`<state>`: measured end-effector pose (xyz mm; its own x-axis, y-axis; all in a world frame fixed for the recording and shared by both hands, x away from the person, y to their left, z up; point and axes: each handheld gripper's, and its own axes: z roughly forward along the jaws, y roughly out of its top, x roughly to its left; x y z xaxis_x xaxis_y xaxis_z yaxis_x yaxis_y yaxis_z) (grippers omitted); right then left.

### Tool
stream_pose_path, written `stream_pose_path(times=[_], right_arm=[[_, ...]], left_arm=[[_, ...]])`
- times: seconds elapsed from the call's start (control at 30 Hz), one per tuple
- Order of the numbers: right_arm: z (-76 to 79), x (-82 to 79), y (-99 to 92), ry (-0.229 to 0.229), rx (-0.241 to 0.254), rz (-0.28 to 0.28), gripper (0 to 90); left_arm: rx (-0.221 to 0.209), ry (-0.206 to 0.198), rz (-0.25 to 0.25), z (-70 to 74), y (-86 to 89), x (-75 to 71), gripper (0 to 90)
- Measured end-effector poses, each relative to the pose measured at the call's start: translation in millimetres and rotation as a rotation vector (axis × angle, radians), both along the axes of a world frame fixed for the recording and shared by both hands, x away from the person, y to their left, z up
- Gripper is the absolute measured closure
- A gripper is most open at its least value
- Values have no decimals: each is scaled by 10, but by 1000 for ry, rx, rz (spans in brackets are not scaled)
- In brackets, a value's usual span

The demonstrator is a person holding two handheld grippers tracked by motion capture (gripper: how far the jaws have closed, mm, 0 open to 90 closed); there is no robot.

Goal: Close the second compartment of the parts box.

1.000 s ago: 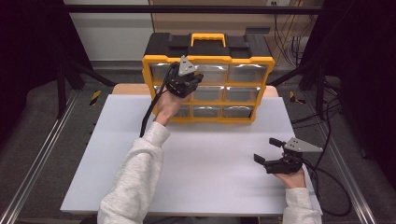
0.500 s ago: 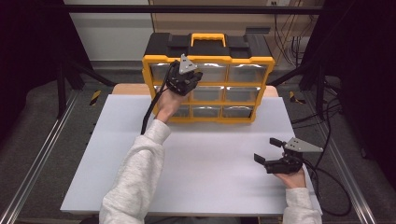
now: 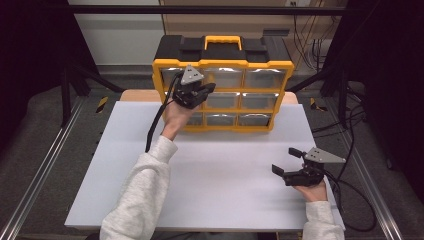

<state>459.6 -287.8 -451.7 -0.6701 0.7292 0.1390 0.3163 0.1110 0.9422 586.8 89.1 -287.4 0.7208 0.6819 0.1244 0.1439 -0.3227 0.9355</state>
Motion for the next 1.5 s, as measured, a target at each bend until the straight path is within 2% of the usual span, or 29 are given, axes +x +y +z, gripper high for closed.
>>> stream_pose_path(times=[0.07,0.13,0.2,0.33,0.43,0.5,0.67,0.87,1.2,1.27,1.33,1.5], right_arm=[[-1,1,-1,0,-2,0,3],[-5,5,-1,-1,-6,-2,3],[-6,4,0,0,-6,-3,3],[-7,5,4,-2,-4,-2,3],[-7,4,4,-1,-4,-3,3],[-4,2,3,1,-1,-5,3],[-7,5,5,-2,-3,-7,3],[-10,5,9,1,-4,-8,3],[-12,7,8,3,-3,-9,3],[-14,8,9,4,-6,-9,3],[-15,7,11,3,-7,-8,3],[-15,6,12,3,-3,-10,3]], left_arm=[[-17,3,-3,-5,30,-59,811],[-53,19,-23,-16,71,-112,780],[-80,23,-37,-40,118,-180,710],[-113,35,-54,-97,211,-287,526],[-151,59,-78,-154,297,-364,365],[-167,51,-78,-202,358,-429,292],[-191,78,-95,-340,503,-562,106],[-185,95,-79,-461,646,-670,32],[-164,76,-68,-726,932,-879,27],[-179,82,-71,-797,999,-916,27],[-173,81,-60,-878,1061,-959,26],[-174,110,-37,-1065,1203,-1028,26]])
